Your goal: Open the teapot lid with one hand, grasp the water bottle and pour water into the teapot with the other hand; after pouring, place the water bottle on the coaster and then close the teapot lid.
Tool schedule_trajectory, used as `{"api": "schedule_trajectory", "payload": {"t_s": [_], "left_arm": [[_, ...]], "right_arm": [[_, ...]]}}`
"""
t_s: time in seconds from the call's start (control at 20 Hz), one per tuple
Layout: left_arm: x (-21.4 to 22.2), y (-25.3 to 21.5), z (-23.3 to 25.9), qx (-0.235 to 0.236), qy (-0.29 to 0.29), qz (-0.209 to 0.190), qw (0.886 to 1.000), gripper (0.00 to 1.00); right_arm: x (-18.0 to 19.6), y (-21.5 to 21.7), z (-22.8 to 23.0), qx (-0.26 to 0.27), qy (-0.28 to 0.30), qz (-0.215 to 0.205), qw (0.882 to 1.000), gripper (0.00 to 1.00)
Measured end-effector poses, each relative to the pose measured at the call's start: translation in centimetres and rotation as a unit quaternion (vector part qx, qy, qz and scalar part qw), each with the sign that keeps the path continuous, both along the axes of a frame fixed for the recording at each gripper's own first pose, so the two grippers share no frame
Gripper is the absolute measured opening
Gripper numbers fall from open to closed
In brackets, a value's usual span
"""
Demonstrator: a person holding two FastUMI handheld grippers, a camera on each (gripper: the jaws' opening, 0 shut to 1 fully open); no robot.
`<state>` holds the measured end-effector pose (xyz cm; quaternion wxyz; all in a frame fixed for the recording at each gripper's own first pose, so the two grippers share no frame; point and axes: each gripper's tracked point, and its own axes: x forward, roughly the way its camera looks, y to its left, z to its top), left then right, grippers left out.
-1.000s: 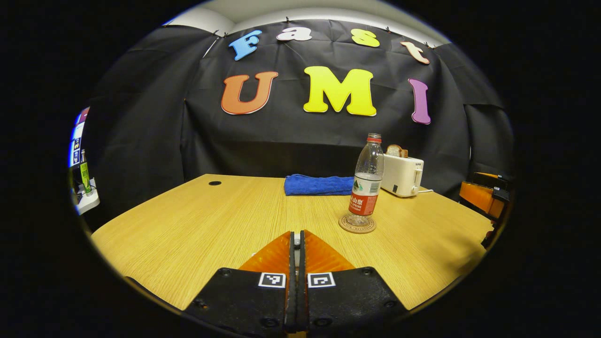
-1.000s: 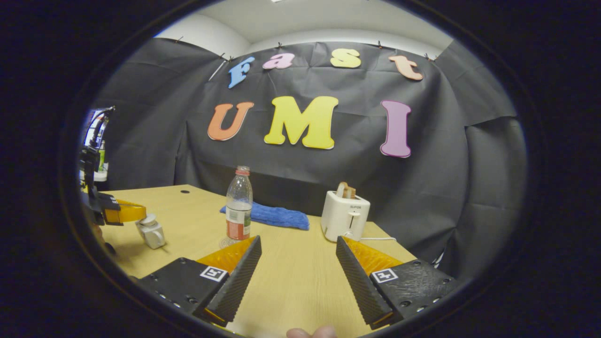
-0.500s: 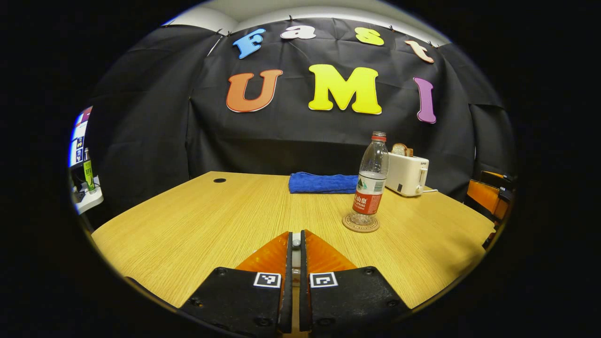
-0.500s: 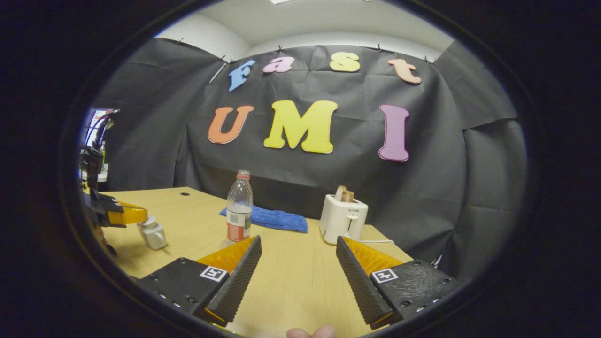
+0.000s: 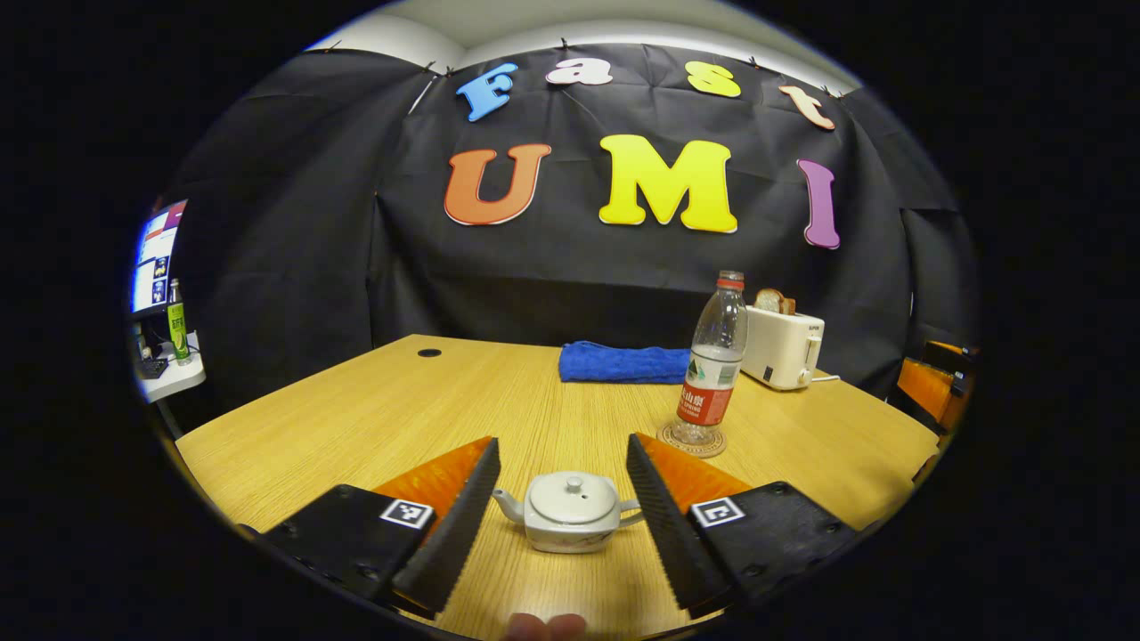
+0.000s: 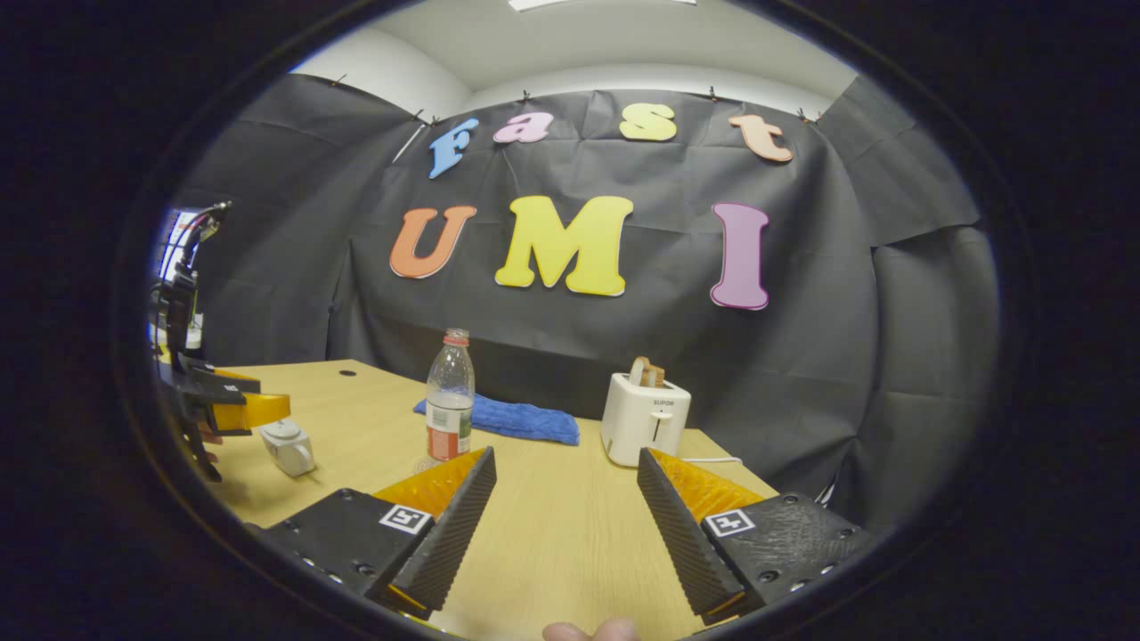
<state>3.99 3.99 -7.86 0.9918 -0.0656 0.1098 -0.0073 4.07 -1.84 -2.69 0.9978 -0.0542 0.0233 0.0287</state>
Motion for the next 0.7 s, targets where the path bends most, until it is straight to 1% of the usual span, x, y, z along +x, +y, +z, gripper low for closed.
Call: {"api": "schedule_trajectory", "payload": {"t_s": [0.05, 0.2, 0.35, 0.4, 0.45, 0.5, 0.55, 0.6, 0.7], "left_arm": [[0.0, 0.4, 0.9, 0.001, -0.013, 0.009, 1.000, 1.00], [-0.9, 0.7, 5.0, 0.009, -0.048, 0.022, 0.999, 1.00], [-2.6, -0.9, 8.7, 0.019, -0.076, 0.016, 0.997, 1.00], [-3.3, -1.3, 9.6, 0.023, -0.080, 0.018, 0.996, 1.00], [-4.0, -2.1, 10.6, 0.025, -0.088, 0.016, 0.996, 1.00], [-4.8, -3.1, 11.3, 0.027, -0.099, 0.012, 0.995, 1.00], [-5.5, -3.9, 11.8, 0.031, -0.108, 0.010, 0.994, 0.99], [-6.2, -4.5, 11.8, 0.037, -0.108, 0.008, 0.993, 1.00], [-7.5, -5.7, 12.3, 0.043, -0.115, 0.004, 0.992, 1.00]], "right_arm": [[0.0, -0.1, 0.1, 0.004, 0.000, -0.004, 1.000, 0.94], [-0.6, 0.0, 1.4, 0.032, -0.008, -0.008, 0.999, 0.95], [-2.0, 0.6, 4.1, 0.067, -0.027, -0.006, 0.997, 0.95], [-2.6, 0.8, 4.8, 0.074, -0.035, -0.003, 0.997, 0.98], [-3.3, 0.9, 5.3, 0.078, -0.041, -0.001, 0.996, 0.95], [-4.0, 1.0, 5.7, 0.083, -0.045, -0.001, 0.996, 0.98], [-4.7, 1.0, 5.9, 0.085, -0.046, -0.002, 0.995, 0.95], [-5.3, 1.0, 5.7, 0.084, -0.045, -0.001, 0.995, 0.97], [-6.8, 0.5, 6.2, 0.085, -0.051, 0.001, 0.995, 0.95]]}}
